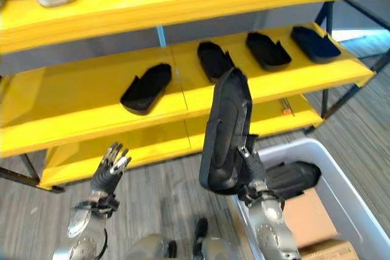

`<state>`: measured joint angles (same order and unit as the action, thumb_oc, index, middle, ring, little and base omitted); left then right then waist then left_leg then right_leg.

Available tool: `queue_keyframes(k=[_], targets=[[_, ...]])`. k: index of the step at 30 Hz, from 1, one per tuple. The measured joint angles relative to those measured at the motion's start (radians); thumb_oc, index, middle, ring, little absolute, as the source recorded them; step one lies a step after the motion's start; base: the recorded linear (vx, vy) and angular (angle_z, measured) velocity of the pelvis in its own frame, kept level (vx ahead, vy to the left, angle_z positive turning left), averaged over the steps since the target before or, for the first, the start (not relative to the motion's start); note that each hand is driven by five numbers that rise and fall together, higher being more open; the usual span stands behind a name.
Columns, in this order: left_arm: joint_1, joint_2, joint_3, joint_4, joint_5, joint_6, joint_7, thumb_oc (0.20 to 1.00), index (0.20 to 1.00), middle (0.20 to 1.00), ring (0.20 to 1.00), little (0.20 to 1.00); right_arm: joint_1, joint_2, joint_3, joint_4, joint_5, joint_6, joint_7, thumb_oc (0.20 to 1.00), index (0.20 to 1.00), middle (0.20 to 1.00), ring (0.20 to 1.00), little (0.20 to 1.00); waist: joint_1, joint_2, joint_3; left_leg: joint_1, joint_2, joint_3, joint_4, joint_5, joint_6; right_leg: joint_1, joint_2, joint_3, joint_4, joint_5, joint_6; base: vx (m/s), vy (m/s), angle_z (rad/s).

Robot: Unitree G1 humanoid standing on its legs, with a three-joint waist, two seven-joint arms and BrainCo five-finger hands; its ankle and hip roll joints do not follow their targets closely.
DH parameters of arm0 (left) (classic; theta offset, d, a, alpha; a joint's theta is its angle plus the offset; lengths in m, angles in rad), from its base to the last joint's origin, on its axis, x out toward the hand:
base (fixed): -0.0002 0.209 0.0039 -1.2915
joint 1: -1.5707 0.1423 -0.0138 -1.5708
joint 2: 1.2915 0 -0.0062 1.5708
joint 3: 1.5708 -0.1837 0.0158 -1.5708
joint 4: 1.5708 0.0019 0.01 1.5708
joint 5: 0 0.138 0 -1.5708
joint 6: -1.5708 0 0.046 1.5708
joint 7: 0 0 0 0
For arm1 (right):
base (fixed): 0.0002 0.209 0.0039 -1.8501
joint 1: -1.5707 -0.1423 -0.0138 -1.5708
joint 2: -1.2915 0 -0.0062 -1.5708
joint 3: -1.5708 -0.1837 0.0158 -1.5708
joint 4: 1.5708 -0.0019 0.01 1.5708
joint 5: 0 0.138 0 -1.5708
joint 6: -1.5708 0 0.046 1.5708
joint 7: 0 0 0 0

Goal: Move parts from the plastic box to the shelf.

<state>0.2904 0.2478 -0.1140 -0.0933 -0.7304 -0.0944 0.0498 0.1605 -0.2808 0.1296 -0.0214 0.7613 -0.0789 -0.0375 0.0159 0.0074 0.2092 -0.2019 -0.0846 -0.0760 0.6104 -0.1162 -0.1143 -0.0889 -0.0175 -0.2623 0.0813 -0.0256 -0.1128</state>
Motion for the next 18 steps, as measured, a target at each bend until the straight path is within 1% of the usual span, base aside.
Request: queue_keyframes(k=[1, 2, 3, 4, 5, 6, 7, 8, 9, 10, 11, 12, 13, 14, 15, 16, 17, 18], targets=[[0.003, -0.002, 0.006, 0.0, -0.001, 0.001, 0.0, 1.0, 1.0, 1.0, 1.0, 1.0, 0.005, 0.006, -0.001, 0.001, 0.002, 0.0, -0.001, 0.2, 0.2, 0.2, 0.2, 0.2, -0.001, -0.004, 0.001, 0.003, 0.029, 0.02, -0.036, -0.029, 0.041, 0.0, -0.002, -0.01, -0.009, -0.003, -0.007, 0.06, 0.031, 0.49], [0.007, -0.001, 0.024, 0.003, -0.002, 0.001, 0.002, 1.0, 1.0, 1.0, 1.0, 1.0, 0.009, 0.018, -0.001, 0.002, 0.003, 0.0, -0.005, 0.2, 0.2, 0.2, 0.2, 0.2, -0.004, -0.019, 0.005, 0.019, 0.103, 0.046, -0.132, -0.037, 0.057, 0.003, -0.003, -0.015, -0.017, -0.002, -0.013, 0.07, 0.091, 0.43], [0.006, 0.005, 0.033, 0.003, -0.003, 0.002, 0.002, 1.0, 1.0, 1.0, 1.0, 1.0, 0.01, 0.024, -0.001, 0.001, 0.003, 0.0, -0.005, 0.2, 0.2, 0.2, 0.2, 0.2, -0.005, -0.022, 0.006, 0.036, 0.167, 0.046, -0.231, -0.031, 0.049, 0.003, 0.0, -0.025, -0.019, -0.002, -0.017, 0.04, 0.064, 0.29], [-0.002, 0.001, 0.038, 0.012, -0.004, -0.004, 0.002, 1.0, 1.0, 1.0, 1.0, 1.0, 0.006, 0.023, -0.004, 0.004, 0.004, 0.0, -0.005, 0.2, 0.2, 0.2, 0.2, 0.2, -0.008, -0.039, 0.017, 0.048, 0.251, 0.029, -0.345, -0.009, 0.024, -0.003, -0.004, -0.02, -0.006, 0.0, -0.003, 0.05, 0.22, 0.25], [-0.014, 0.001, 0.036, 0.028, -0.004, -0.002, 0.002, 1.0, 1.0, 1.0, 1.0, 1.0, 0.002, 0.025, -0.008, 0.006, 0.005, 0.0, -0.006, 0.2, 0.2, 0.2, 0.2, 0.2, -0.012, -0.03, 0.016, 0.053, 0.304, 0.008, -0.429, 0.019, -0.007, -0.006, 0.0, -0.026, -0.002, -0.007, -0.006, 0.03, 0.199, 0.11], [-0.028, -0.006, 0.031, 0.041, -0.004, 0.0, 0.003, 1.0, 1.0, 1.0, 1.0, 1.0, -0.006, 0.024, -0.015, 0.012, 0.005, -0.005, -0.007, 0.2, 0.2, 0.2, 0.2, 0.2, -0.018, -0.028, 0.03, 0.064, 0.385, 0.003, -0.529, 0.049, -0.023, -0.009, -0.001, -0.019, 0.017, -0.006, 0.019, 0.03, 0.299, 0.06], [-0.052, -0.007, 0.022, 0.06, -0.004, 0.004, 0.003, 1.0, 1.0, 1.0, 1.0, 1.0, -0.015, 0.024, -0.03, 0.026, 0.005, -0.01, -0.011, 0.2, 0.2, 0.2, 0.2, 0.2, -0.027, -0.013, 0.041, 0.062, 0.448, 0.009, -0.587, 0.085, -0.054, -0.031, 0.002, -0.028, 0.052, -0.033, 0.042, 0.05, 0.239, -0.06], [-0.059, -0.007, 0.023, 0.06, -0.004, 0.004, 0.004, 1.0, 1.0, 1.0, 1.0, 1.0, -0.021, 0.02, -0.033, 0.032, 0.005, -0.01, -0.016, 0.2, 0.2, 0.2, 0.2, 0.2, -0.031, -0.003, 0.047, 0.062, 0.488, 0.036, -0.625, 0.099, -0.044, -0.041, 0.003, -0.028, 0.075, -0.042, 0.03, 0.04, 0.191, -0.09], [-0.076, -0.008, 0.018, 0.068, -0.004, 0.004, 0.004, 1.0, 1.0, 1.0, 1.0, 1.0, -0.021, 0.014, -0.044, 0.038, 0.005, -0.01, -0.023, 0.2, 0.2, 0.2, 0.2, 0.2, -0.04, 0.01, 0.059, 0.06, 0.507, 0.093, -0.619, 0.108, -0.047, -0.043, -0.003, -0.034, 0.084, -0.037, 0.04, 0.06, 0.172, -0.18], [-0.073, -0.008, 0.014, 0.065, -0.004, 0.004, 0.002, 1.0, 1.0, 1.0, 1.0, 1.0, -0.015, -0.001, -0.044, 0.037, 0.005, -0.01, -0.031, 0.2, 0.2, 0.2, 0.2, 0.2, -0.052, 0.027, 0.058, 0.064, 0.495, 0.136, -0.602, 0.118, -0.042, -0.038, -0.008, -0.033, 0.072, -0.033, 0.048, 0.09, 0.242, -0.25], [-0.068, -0.01, 0.011, 0.063, -0.004, 0.004, 0.001, 1.0, 1.0, 1.0, 1.0, 1.0, 0.001, -0.016, -0.042, 0.032, 0.005, -0.01, -0.032, 0.2, 0.2, 0.2, 0.2, 0.2, -0.062, 0.054, 0.053, 0.089, 0.464, 0.147, -0.606, 0.12, -0.021, -0.033, -0.01, -0.024, 0.064, -0.026, 0.06, 0.15, 0.338, -0.17], [-0.067, -0.019, 0.011, 0.06, -0.003, 0.004, 0.001, 1.0, 1.0, 1.0, 1.0, 1.0, 0.014, -0.024, -0.049, 0.03, 0.005, -0.012, -0.034, 0.2, 0.2, 0.2, 0.2, 0.2, -0.074, 0.077, 0.053, 0.106, 0.439, 0.15, -0.609, 0.126, -0.013, -0.019, 0.001, -0.028, 0.05, -0.02, 0.077, 0.17, 0.336, -0.07], [-0.073, -0.019, 0.015, 0.056, -0.002, 0.004, -0.001, 1.0, 1.0, 1.0, 1.0, 1.0, 0.025, -0.018, -0.06, 0.032, 0.005, -0.013, -0.037, 0.2, 0.2, 0.2, 0.2, 0.2, -0.074, 0.1, 0.051, 0.128, 0.406, 0.137, -0.624, 0.156, -0.017, -0.006, -0.005, -0.03, 0.046, -0.016, 0.098, 0.19, 0.319, 0.15], [-0.068, -0.008, 0.019, 0.055, -0.001, 0.003, -0.001, 1.0, 1.0, 1.0, 1.0, 1.0, 0.062, 0.008, -0.055, 0.013, 0.006, -0.012, -0.039, 0.2, 0.2, 0.2, 0.2, 0.2, -0.067, 0.069, 0.046, 0.131, 0.357, 0.16, -0.627, 0.161, -0.011, 0.0, -0.055, -0.013, 0.044, -0.017, 0.139, 0.17, 0.297, 0.19], [-0.064, -0.001, 0.019, 0.053, -0.001, 0.003, -0.001, 1.0, 1.0, 1.0, 1.0, 1.0, 0.077, 0.007, -0.045, 0.001, 0.005, -0.012, -0.036, 0.2, 0.2, 0.2, 0.2, 0.2, -0.06, 0.055, 0.045, 0.14, 0.331, 0.169, -0.621, 0.171, -0.003, 0.01, -0.081, -0.009, 0.039, -0.012, 0.153, 0.13, 0.226, 0.17], [-0.061, 0.006, 0.023, 0.052, -0.002, 0.003, -0.001, 1.0, 1.0, 1.0, 1.0, 1.0, 0.081, 0.008, -0.035, 0.0, 0.004, -0.01, -0.03, 0.2, 0.2, 0.2, 0.2, 0.2, -0.05, 0.04, 0.045, 0.149, 0.304, 0.18, -0.613, 0.173, -0.004, 0.022, -0.109, -0.001, 0.031, -0.003, 0.168, 0.07, 0.157, 0.16], [-0.051, 0.012, 0.027, 0.052, -0.002, 0.003, 0.0, 1.0, 1.0, 1.0, 1.0, 1.0, 0.081, 0.009, -0.025, 0.0, 0.003, -0.007, -0.024, 0.2, 0.2, 0.2, 0.2, 0.2, -0.046, 0.028, 0.042, 0.15, 0.278, 0.18, -0.606, 0.166, 0.002, 0.037, -0.135, -0.002, 0.017, 0.003, 0.18, 0.06, 0.154, 0.18], [-0.044, 0.021, 0.03, 0.046, -0.002, 0.003, 0.0, 1.0, 1.0, 1.0, 1.0, 1.0, 0.079, 0.014, -0.019, 0.0, 0.003, -0.006, -0.018, 0.2, 0.2, 0.2, 0.2, 0.2, -0.033, 0.013, 0.036, 0.149, 0.249, 0.18, -0.604, 0.162, 0.009, 0.044, -0.157, -0.002, 0.006, 0.012, 0.196, 0.08, 0.242, 0.23]])
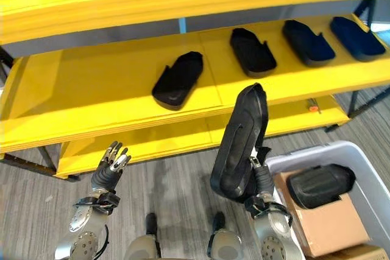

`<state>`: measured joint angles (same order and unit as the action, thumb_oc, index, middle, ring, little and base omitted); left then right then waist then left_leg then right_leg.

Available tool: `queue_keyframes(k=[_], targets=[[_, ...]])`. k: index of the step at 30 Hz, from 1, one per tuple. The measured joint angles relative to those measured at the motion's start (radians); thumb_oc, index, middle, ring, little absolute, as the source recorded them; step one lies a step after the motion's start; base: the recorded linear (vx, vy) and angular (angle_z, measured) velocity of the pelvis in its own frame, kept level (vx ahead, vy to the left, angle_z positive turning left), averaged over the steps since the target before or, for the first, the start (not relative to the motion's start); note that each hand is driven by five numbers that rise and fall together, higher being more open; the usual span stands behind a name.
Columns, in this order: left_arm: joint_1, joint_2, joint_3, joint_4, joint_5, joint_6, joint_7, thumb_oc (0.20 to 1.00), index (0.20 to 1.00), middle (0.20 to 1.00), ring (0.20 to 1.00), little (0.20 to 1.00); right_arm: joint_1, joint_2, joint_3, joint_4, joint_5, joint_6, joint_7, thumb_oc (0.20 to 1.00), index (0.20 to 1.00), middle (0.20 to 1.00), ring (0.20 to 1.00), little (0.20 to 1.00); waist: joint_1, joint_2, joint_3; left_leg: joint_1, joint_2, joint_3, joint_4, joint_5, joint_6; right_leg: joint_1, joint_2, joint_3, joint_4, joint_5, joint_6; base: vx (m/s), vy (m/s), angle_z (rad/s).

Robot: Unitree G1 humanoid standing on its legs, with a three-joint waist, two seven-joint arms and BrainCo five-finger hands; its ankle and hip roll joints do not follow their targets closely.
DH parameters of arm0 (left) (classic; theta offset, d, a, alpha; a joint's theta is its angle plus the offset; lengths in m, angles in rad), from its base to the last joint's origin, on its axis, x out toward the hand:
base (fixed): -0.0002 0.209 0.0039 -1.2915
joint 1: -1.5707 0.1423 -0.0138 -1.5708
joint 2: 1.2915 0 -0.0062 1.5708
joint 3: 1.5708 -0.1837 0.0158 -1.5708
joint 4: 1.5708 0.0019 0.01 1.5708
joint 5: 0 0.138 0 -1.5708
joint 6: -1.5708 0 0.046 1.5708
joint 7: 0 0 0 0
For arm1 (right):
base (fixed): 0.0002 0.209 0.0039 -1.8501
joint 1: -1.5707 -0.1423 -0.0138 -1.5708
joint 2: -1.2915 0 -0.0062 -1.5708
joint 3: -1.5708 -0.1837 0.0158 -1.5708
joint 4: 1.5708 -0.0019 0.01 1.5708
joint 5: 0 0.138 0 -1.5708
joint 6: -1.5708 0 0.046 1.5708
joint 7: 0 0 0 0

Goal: Move parts from the plastic box to the shelf.

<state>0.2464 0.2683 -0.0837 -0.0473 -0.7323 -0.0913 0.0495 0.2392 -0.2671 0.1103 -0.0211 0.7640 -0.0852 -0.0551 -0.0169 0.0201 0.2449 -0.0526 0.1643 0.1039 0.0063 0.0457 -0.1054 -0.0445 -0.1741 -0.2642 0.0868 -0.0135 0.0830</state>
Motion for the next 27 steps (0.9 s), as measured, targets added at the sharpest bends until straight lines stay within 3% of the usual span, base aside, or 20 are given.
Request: queue_keyframes(k=[3, 8, 9, 14, 15, 18, 19, 20, 21, 22, 24, 27], targets=[[-0.006, 0.033, 0.005, -0.013, -0.002, -0.002, 0.0, 1.0, 1.0, 1.0, 1.0, 1.0, -0.027, 0.038, -0.002, -0.001, 0.0, 0.001, 0.005, 0.2, 0.2, 0.2, 0.2, 0.2, 0.034, -0.033, 0.01, -0.021, -0.046, -0.005, 0.045, -0.037, 0.024, 0.021, -0.04, -0.006, -0.029, 0.011, 0.028, 0.07, 0.253, 0.19], [-0.029, 0.061, 0.009, -0.013, -0.002, -0.004, 0.002, 1.0, 1.0, 1.0, 1.0, 1.0, -0.087, 0.055, 0.016, 0.0, 0.0, 0.005, 0.011, 0.2, 0.2, 0.2, 0.2, 0.2, 0.067, -0.081, 0.02, -0.078, -0.09, -0.034, 0.105, -0.071, 0.044, 0.032, -0.08, -0.026, -0.058, 0.02, 0.044, 0.06, 0.152, 0.27], [-0.035, 0.06, 0.008, -0.012, -0.002, -0.004, 0.003, 1.0, 1.0, 1.0, 1.0, 1.0, -0.105, 0.059, 0.024, 0.003, -0.001, 0.005, 0.013, 0.2, 0.2, 0.2, 0.2, 0.2, 0.078, -0.091, 0.022, -0.119, -0.104, -0.05, 0.155, -0.102, 0.045, 0.037, -0.088, -0.047, -0.063, 0.014, 0.058, 0.12, 0.248, 0.43], [-0.041, 0.061, 0.007, -0.007, -0.002, -0.003, 0.023, 1.0, 1.0, 1.0, 1.0, 1.0, -0.147, 0.057, 0.044, 0.009, -0.002, 0.02, 0.013, 0.2, 0.2, 0.2, 0.2, 0.2, 0.097, -0.111, 0.019, -0.182, -0.144, -0.087, 0.26, -0.156, 0.068, 0.051, -0.117, -0.085, -0.065, 0.013, 0.059, 0.09, 0.207, 0.3], [-0.042, 0.064, 0.005, -0.002, -0.001, -0.004, 0.024, 1.0, 1.0, 1.0, 1.0, 1.0, -0.169, 0.062, 0.053, 0.013, -0.002, 0.025, 0.011, 0.2, 0.2, 0.2, 0.2, 0.2, 0.097, -0.107, 0.017, -0.208, -0.159, -0.085, 0.316, -0.187, 0.098, 0.048, -0.138, -0.089, -0.031, 0.015, 0.064, 0.06, 0.286, 0.26], [-0.036, 0.118, 0.017, -0.001, 0.005, -0.004, 0.03, 1.0, 1.0, 1.0, 1.0, 1.0, -0.179, 0.071, 0.086, -0.002, -0.003, 0.025, 0.013, 0.2, 0.2, 0.2, 0.2, 0.2, 0.073, -0.098, 0.005, -0.196, -0.189, -0.056, 0.307, -0.188, 0.147, -0.065, -0.205, -0.02, 0.172, 0.06, 0.004, 0.09, 0.294, -0.06], [-0.033, 0.13, 0.026, -0.001, 0.008, -0.004, 0.039, 1.0, 1.0, 1.0, 1.0, 1.0, -0.185, 0.069, 0.115, 0.004, -0.003, 0.027, 0.013, 0.2, 0.2, 0.2, 0.2, 0.2, 0.075, -0.084, 0.013, -0.139, -0.187, -0.042, 0.23, -0.166, 0.17, -0.132, -0.199, -0.029, 0.237, 0.026, 0.023, 0.09, 0.024, -0.58], [-0.033, 0.127, 0.028, 0.001, 0.008, -0.004, 0.041, 1.0, 1.0, 1.0, 1.0, 1.0, -0.19, 0.064, 0.129, 0.008, -0.004, 0.027, 0.014, 0.2, 0.2, 0.2, 0.2, 0.2, 0.077, -0.078, 0.017, -0.111, -0.181, -0.032, 0.192, -0.151, 0.181, -0.15, -0.171, -0.034, 0.23, 0.006, 0.019, 0.07, -0.017, -0.64], [-0.04, 0.125, 0.036, 0.0, 0.008, -0.004, 0.042, 1.0, 1.0, 1.0, 1.0, 1.0, -0.192, 0.055, 0.138, 0.01, -0.004, 0.028, 0.018, 0.2, 0.2, 0.2, 0.2, 0.2, 0.069, -0.064, 0.025, -0.08, -0.175, -0.029, 0.146, -0.125, 0.172, -0.164, -0.119, -0.034, 0.194, -0.008, 0.03, 0.13, -0.063, -0.3], [-0.052, 0.107, 0.045, 0.001, 0.008, -0.005, 0.042, 1.0, 1.0, 1.0, 1.0, 1.0, -0.185, 0.045, 0.135, 0.009, -0.004, 0.028, 0.024, 0.2, 0.2, 0.2, 0.2, 0.2, 0.047, -0.052, 0.034, -0.044, -0.176, -0.019, 0.082, -0.088, 0.169, -0.189, -0.028, -0.019, 0.085, 0.002, 0.036, 0.11, -0.065, 0.17], [-0.067, 0.081, 0.035, 0.001, 0.008, -0.005, 0.041, 1.0, 1.0, 1.0, 1.0, 1.0, -0.139, 0.04, 0.124, 0.009, -0.003, 0.028, 0.024, 0.2, 0.2, 0.2, 0.2, 0.2, 0.018, -0.066, 0.03, -0.009, -0.215, -0.039, 0.066, -0.084, 0.167, -0.185, 0.001, 0.047, 0.074, 0.006, 0.029, 0.11, -0.13, 0.47], [-0.016, 0.05, 0.027, -0.028, 0.008, -0.006, 0.035, 1.0, 1.0, 1.0, 1.0, 1.0, -0.109, 0.017, 0.126, 0.01, -0.005, 0.043, 0.041, 0.2, 0.2, 0.2, 0.2, 0.2, 0.035, -0.073, 0.014, 0.042, -0.223, -0.028, 0.028, -0.088, 0.163, -0.11, -0.003, 0.033, 0.029, 0.028, -0.001, 0.11, -0.132, -0.06]])
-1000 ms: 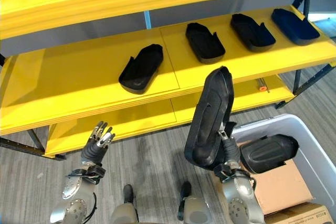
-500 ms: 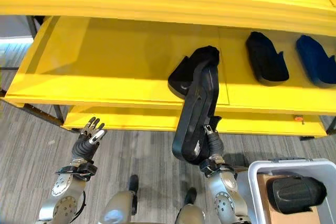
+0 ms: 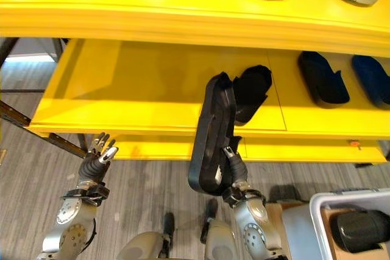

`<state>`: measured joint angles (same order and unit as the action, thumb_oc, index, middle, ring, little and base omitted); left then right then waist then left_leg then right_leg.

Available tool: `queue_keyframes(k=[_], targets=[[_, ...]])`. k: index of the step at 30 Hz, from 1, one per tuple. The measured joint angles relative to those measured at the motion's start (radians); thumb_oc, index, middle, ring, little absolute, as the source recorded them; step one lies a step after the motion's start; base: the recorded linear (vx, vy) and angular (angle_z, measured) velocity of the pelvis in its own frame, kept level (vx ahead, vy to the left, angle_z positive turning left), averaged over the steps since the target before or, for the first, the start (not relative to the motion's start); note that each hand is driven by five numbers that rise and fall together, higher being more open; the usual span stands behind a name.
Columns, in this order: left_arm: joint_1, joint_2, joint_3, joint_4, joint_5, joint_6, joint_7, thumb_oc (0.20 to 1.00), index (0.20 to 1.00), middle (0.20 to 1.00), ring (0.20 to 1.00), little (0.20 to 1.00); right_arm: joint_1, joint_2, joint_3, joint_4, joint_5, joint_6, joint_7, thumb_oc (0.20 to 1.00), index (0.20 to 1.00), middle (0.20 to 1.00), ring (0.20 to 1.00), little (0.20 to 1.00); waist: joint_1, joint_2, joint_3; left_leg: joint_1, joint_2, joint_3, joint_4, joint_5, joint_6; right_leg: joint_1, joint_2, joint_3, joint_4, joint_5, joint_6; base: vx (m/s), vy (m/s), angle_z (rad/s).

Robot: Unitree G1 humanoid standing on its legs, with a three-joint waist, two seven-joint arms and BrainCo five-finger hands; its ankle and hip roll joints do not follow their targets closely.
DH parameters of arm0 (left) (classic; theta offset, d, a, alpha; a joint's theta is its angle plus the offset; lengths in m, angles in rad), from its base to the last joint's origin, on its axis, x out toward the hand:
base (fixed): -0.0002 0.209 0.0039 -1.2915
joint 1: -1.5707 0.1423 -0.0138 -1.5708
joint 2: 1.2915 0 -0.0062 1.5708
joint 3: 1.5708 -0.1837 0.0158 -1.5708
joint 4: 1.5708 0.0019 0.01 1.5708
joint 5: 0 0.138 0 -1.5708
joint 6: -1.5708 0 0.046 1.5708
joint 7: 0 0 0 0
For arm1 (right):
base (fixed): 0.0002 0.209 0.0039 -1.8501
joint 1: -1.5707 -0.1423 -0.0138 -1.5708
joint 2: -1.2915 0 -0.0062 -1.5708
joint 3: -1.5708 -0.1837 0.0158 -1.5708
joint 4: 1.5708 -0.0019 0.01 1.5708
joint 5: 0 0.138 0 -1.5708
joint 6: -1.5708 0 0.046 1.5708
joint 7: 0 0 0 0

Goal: Move parts from the plastic box to the shelf.

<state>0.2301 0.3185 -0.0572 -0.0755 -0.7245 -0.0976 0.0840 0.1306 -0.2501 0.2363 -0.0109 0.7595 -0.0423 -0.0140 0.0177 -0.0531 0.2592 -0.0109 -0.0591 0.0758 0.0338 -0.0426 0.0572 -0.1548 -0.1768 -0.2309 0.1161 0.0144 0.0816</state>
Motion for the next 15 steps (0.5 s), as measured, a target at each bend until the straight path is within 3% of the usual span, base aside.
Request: queue_keyframes(k=[2, 4, 11, 15], targets=[[0.044, 0.001, -0.002, -0.002, 0.0, 0.004, -0.002, 1.0, 1.0, 1.0, 1.0, 1.0, -0.011, -0.003, -0.003, 0.0, 0.0, 0.005, 0.006, 0.2, 0.2, 0.2, 0.2, 0.2, 0.004, -0.001, -0.009, 0.011, 0.02, 0.016, 0.0, -0.009, -0.02, 0.07, 0.011, -0.045, -0.105, 0.067, -0.013, 0.09, -0.161, -0.3], [0.056, -0.002, -0.009, -0.002, 0.0, 0.008, -0.019, 1.0, 1.0, 1.0, 1.0, 1.0, -0.008, -0.006, -0.031, 0.0, 0.0, 0.005, 0.007, 0.2, 0.2, 0.2, 0.2, 0.2, -0.004, 0.008, -0.015, 0.031, 0.046, 0.006, -0.005, -0.014, -0.042, 0.116, 0.047, -0.052, -0.159, 0.081, -0.029, 0.06, -0.163, 0.0], [0.044, -0.037, -0.016, -0.002, -0.001, 0.009, -0.035, 1.0, 1.0, 1.0, 1.0, 1.0, -0.006, -0.047, -0.069, -0.001, 0.001, 0.005, 0.009, 0.2, 0.2, 0.2, 0.2, 0.2, -0.015, 0.024, -0.043, 0.028, 0.121, -0.032, -0.019, -0.004, -0.098, 0.137, 0.124, -0.09, -0.172, 0.049, -0.079, 0.02, -0.204, 0.12], [0.045, -0.038, -0.022, -0.001, -0.002, 0.017, -0.035, 1.0, 1.0, 1.0, 1.0, 1.0, -0.013, -0.046, -0.063, -0.001, 0.002, 0.005, 0.01, 0.2, 0.2, 0.2, 0.2, 0.2, -0.001, 0.031, -0.038, -0.018, 0.142, -0.063, 0.071, -0.015, -0.124, 0.133, 0.145, -0.111, -0.143, 0.016, -0.105, -0.1, -0.164, 0.18]])
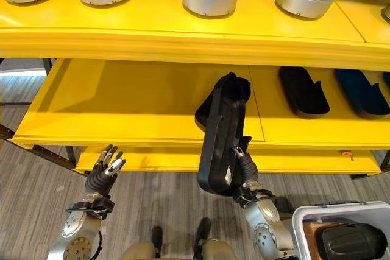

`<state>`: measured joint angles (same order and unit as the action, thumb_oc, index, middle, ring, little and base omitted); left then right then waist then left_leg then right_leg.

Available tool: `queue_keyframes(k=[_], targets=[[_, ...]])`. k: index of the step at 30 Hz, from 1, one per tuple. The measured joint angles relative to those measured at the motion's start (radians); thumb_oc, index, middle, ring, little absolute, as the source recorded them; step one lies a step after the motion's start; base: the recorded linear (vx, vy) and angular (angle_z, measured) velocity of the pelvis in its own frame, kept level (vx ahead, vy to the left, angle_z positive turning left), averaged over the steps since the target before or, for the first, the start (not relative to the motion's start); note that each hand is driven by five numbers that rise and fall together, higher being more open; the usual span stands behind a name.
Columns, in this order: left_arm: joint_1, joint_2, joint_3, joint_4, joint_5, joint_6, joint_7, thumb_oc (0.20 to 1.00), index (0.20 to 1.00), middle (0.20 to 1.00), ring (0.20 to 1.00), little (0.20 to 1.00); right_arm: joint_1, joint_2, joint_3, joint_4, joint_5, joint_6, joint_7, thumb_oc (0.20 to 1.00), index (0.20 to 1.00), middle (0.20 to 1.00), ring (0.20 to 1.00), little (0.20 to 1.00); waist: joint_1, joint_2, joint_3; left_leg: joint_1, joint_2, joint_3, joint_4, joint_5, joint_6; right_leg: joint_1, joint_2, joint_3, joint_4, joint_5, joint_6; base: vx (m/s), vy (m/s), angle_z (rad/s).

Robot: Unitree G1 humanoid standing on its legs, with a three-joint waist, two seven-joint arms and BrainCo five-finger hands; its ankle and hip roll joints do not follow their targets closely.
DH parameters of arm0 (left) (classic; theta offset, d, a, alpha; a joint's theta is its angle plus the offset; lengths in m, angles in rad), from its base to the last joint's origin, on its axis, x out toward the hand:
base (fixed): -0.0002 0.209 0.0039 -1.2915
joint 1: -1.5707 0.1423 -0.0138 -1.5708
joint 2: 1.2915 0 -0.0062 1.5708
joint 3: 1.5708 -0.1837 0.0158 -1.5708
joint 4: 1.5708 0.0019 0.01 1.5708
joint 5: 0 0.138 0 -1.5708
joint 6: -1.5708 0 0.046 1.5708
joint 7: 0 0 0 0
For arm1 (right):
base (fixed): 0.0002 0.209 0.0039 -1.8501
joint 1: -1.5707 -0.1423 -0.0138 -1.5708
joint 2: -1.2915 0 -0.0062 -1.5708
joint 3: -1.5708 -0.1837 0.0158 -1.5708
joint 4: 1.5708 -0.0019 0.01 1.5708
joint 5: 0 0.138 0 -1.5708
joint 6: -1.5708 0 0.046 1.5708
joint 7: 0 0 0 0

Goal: Move parts from the plastic box to the shelf.

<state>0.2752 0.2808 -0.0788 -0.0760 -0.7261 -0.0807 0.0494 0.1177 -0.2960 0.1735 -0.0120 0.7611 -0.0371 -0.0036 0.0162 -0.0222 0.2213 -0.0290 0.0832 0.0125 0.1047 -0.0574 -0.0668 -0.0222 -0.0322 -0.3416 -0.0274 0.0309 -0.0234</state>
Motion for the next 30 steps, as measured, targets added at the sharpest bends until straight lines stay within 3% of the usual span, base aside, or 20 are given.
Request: queue_keyframes(k=[2, 4, 5, 7, 8, 9, 11, 13, 14, 18, 21, 24, 30], targets=[[-0.031, 0.0, -0.001, 0.0, -0.005, 0.0, 0.0, 1.0, 1.0, 1.0, 1.0, 1.0, -0.026, -0.006, 0.005, 0.0, 0.0, 0.0, -0.001, 0.2, 0.2, 0.2, 0.2, 0.2, 0.017, -0.004, 0.022, -0.068, -0.009, -0.033, 0.109, 0.002, -0.002, -0.017, -0.008, -0.006, 0.017, -0.003, -0.005, -0.04, -0.04, 0.22], [-0.043, -0.001, -0.019, 0.006, -0.013, 0.0, 0.001, 1.0, 1.0, 1.0, 1.0, 1.0, -0.057, -0.033, 0.021, 0.0, 0.0, 0.0, -0.001, 0.2, 0.2, 0.2, 0.2, 0.2, 0.024, 0.013, 0.036, -0.077, 0.0, -0.065, 0.1, 0.002, -0.005, -0.022, -0.004, -0.013, 0.035, -0.009, -0.012, 0.03, 0.038, 0.15], [-0.049, -0.001, -0.032, 0.006, -0.019, 0.002, 0.0, 1.0, 1.0, 1.0, 1.0, 1.0, -0.069, -0.051, 0.026, 0.0, 0.0, 0.0, -0.001, 0.2, 0.2, 0.2, 0.2, 0.2, 0.015, 0.021, 0.042, -0.073, 0.018, -0.063, 0.064, -0.022, 0.006, -0.026, -0.004, -0.036, 0.037, -0.015, -0.022, 0.03, 0.088, 0.54], [-0.066, 0.015, -0.025, 0.004, -0.021, 0.003, -0.001, 1.0, 1.0, 1.0, 1.0, 1.0, -0.087, -0.029, 0.028, 0.001, 0.0, 0.0, -0.005, 0.2, 0.2, 0.2, 0.2, 0.2, 0.005, 0.0, 0.056, -0.088, 0.08, -0.01, 0.046, -0.024, 0.006, -0.047, -0.024, -0.052, 0.055, -0.028, -0.042, 0.05, 0.116, 0.38], [-0.075, 0.022, -0.021, 0.009, -0.021, 0.005, 0.001, 1.0, 1.0, 1.0, 1.0, 1.0, -0.098, -0.016, 0.036, 0.002, 0.001, 0.0, -0.009, 0.2, 0.2, 0.2, 0.2, 0.2, 0.0, -0.02, 0.067, -0.097, 0.124, -0.03, 0.021, 0.0, -0.025, -0.06, -0.033, -0.045, 0.061, -0.031, -0.038, 0.11, 0.212, 0.05], [-0.089, 0.021, -0.025, 0.012, -0.021, 0.009, 0.001, 1.0, 1.0, 1.0, 1.0, 1.0, -0.1, -0.021, 0.035, 0.002, 0.001, 0.0, -0.014, 0.2, 0.2, 0.2, 0.2, 0.2, -0.001, -0.022, 0.07, -0.093, 0.174, -0.027, -0.026, 0.022, -0.043, -0.075, -0.038, -0.045, 0.075, -0.029, -0.032, 0.12, 0.272, 0.12], [-0.099, 0.018, -0.026, 0.013, -0.021, 0.009, 0.0, 1.0, 1.0, 1.0, 1.0, 1.0, -0.107, -0.024, 0.033, 0.001, 0.001, 0.0, -0.026, 0.2, 0.2, 0.2, 0.2, 0.2, 0.003, -0.003, 0.077, -0.066, 0.207, -0.024, -0.037, 0.025, -0.045, -0.075, -0.045, -0.033, 0.082, -0.016, 0.0, 0.12, 0.246, -0.15], [-0.095, 0.006, -0.032, 0.012, -0.028, 0.009, -0.001, 1.0, 1.0, 1.0, 1.0, 1.0, -0.109, -0.045, 0.014, -0.008, 0.001, -0.001, -0.027, 0.2, 0.2, 0.2, 0.2, 0.2, -0.022, 0.057, 0.071, -0.052, 0.188, -0.014, -0.044, 0.02, -0.032, -0.075, -0.051, -0.038, 0.089, -0.001, 0.022, 0.12, 0.202, -0.06], [-0.105, 0.0, -0.032, 0.015, -0.032, 0.008, -0.003, 1.0, 1.0, 1.0, 1.0, 1.0, -0.113, -0.044, -0.002, -0.007, 0.001, -0.001, -0.03, 0.2, 0.2, 0.2, 0.2, 0.2, -0.015, 0.078, 0.077, -0.048, 0.176, -0.02, -0.047, 0.047, -0.056, -0.078, -0.066, -0.03, 0.1, 0.004, 0.039, 0.12, 0.192, 0.05], [-0.093, 0.047, -0.049, 0.016, -0.049, 0.009, -0.008, 1.0, 1.0, 1.0, 1.0, 1.0, -0.118, -0.026, 0.024, -0.007, 0.003, -0.001, -0.033, 0.2, 0.2, 0.2, 0.2, 0.2, 0.022, 0.036, 0.062, -0.046, 0.048, 0.004, -0.034, 0.044, -0.021, -0.073, -0.177, 0.02, 0.086, 0.036, 0.093, 0.05, 0.16, 0.15], [-0.087, 0.112, -0.049, 0.016, -0.049, 0.009, -0.007, 1.0, 1.0, 1.0, 1.0, 1.0, -0.169, -0.013, 0.052, 0.008, 0.033, -0.001, -0.04, 0.2, 0.2, 0.2, 0.2, 0.2, 0.063, 0.016, 0.06, -0.085, 0.002, 0.002, 0.005, 0.03, -0.001, -0.072, -0.216, 0.021, 0.058, 0.063, 0.121, 0.01, 0.118, 0.16], [-0.089, 0.132, -0.048, 0.01, -0.052, 0.009, -0.006, 1.0, 1.0, 1.0, 1.0, 1.0, -0.277, -0.008, 0.063, 0.038, 0.093, 0.008, -0.066, 0.2, 0.2, 0.2, 0.2, 0.2, 0.091, -0.003, 0.07, -0.121, -0.009, 0.0, 0.032, 0.015, 0.005, -0.075, -0.223, 0.018, 0.028, 0.078, 0.138, 0.0, 0.065, 0.1], [-0.101, 0.142, -0.061, 0.001, -0.087, 0.009, 0.001, 1.0, 1.0, 1.0, 1.0, 1.0, -0.411, -0.036, 0.03, 0.06, 0.093, -0.015, -0.128, 0.2, 0.2, 0.2, 0.2, 0.2, 0.115, -0.031, 0.102, -0.175, -0.007, -0.043, 0.055, 0.012, 0.003, -0.076, -0.213, -0.033, -0.001, 0.085, 0.139, -0.03, 0.006, 0.21]])
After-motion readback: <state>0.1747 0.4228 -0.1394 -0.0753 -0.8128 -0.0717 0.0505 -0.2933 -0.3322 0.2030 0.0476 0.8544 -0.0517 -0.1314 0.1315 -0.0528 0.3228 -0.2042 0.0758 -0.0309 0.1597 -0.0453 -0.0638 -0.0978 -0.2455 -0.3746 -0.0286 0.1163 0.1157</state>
